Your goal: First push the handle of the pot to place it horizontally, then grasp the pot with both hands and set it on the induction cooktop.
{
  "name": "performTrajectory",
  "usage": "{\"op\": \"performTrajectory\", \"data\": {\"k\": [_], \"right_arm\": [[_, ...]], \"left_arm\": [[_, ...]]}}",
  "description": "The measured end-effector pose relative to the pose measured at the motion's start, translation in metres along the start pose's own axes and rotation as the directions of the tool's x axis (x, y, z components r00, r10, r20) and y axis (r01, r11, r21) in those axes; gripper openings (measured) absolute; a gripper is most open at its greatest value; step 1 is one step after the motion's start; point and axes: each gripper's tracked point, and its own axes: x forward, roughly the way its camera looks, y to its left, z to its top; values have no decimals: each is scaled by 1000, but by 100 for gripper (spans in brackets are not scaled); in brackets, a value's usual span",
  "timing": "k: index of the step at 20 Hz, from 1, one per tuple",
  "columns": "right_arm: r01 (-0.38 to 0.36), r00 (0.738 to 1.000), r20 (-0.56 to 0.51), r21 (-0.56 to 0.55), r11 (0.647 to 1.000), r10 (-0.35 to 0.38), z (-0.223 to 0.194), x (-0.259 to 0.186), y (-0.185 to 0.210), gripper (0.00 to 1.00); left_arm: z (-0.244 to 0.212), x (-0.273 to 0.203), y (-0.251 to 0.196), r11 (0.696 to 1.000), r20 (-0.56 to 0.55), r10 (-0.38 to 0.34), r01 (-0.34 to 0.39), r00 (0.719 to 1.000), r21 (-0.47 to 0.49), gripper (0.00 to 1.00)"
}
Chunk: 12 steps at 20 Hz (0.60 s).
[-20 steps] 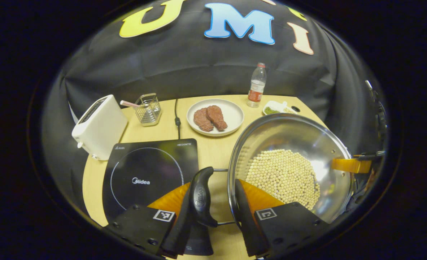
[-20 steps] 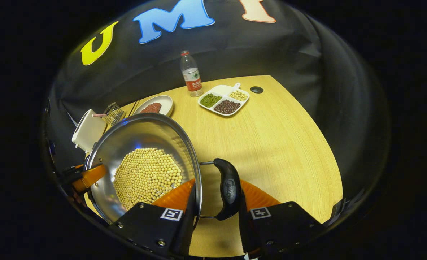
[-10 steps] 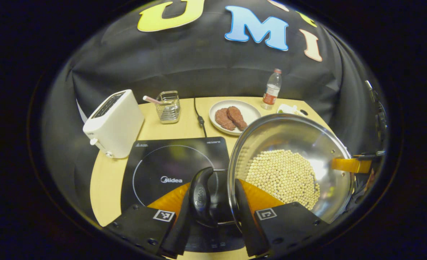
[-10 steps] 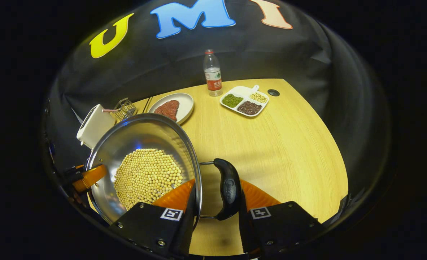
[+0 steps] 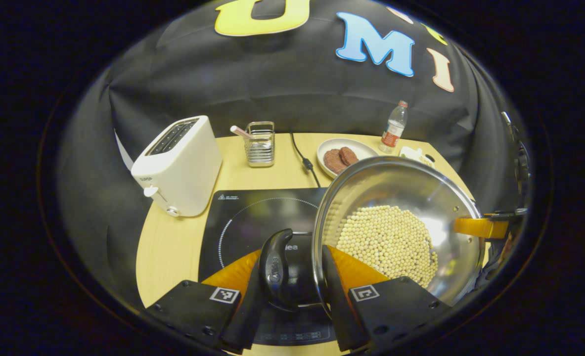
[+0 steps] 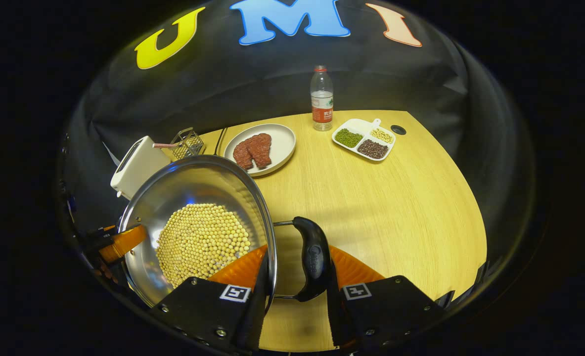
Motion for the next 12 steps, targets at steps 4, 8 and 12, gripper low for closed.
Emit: {"op": "performTrajectory", "data": {"k": [4, 8, 12], "right_arm": [[-8, 1000, 1, -13, 1000, 8, 0, 5, 26, 53], [-18, 1000, -1, -18, 1000, 18, 1, 12, 49, 53], [-22, 1000, 0, -22, 1000, 22, 2, 18, 68, 53]], "left_arm": [[0, 0, 31, 1000, -2, 9, -9, 1000, -12, 67], [2, 0, 58, 1000, 0, 20, -20, 1000, -18, 67], [0, 1, 79, 999, -5, 25, -25, 1000, -29, 67]]}}
